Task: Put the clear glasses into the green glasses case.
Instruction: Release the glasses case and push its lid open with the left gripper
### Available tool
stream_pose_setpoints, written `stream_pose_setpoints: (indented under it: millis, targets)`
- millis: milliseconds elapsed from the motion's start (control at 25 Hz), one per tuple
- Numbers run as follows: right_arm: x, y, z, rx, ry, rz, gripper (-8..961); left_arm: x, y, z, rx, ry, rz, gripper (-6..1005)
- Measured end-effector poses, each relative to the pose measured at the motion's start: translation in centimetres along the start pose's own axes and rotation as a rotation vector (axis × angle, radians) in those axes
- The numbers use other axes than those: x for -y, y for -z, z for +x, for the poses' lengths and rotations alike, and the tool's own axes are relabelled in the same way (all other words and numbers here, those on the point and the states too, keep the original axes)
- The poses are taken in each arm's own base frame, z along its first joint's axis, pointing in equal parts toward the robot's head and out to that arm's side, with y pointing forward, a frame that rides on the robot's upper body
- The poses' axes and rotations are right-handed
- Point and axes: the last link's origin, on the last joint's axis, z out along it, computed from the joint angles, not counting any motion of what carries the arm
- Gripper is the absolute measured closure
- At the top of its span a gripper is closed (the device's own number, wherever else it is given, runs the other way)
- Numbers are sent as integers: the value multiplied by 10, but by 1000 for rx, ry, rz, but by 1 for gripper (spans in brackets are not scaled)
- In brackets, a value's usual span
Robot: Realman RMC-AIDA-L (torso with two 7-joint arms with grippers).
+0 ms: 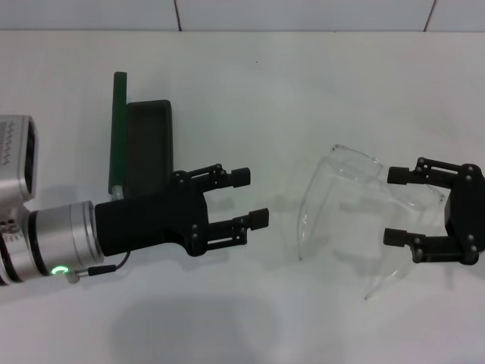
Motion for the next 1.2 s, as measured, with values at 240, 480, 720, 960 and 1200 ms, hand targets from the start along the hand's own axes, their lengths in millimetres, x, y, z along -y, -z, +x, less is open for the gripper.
stream_pose_setpoints:
  millis: [240,480,720,960,1200]
  targets:
    - [-2,2,2,9,-7,21,146,2,-2,3,-2,-3,-5,271]
    - [-3,4,4,14,-12,41,146,5,-1,6,-8,-3,3,268]
    - [-3,3,3,17,-9,39,146,27,9,24,-26,42,85,265]
    - [-3,3,2,18,-7,37,146,73,44,69,66,237,274,265]
    - [-1,2,1,21,-7,38,146,83,70,87,152,292,423,270]
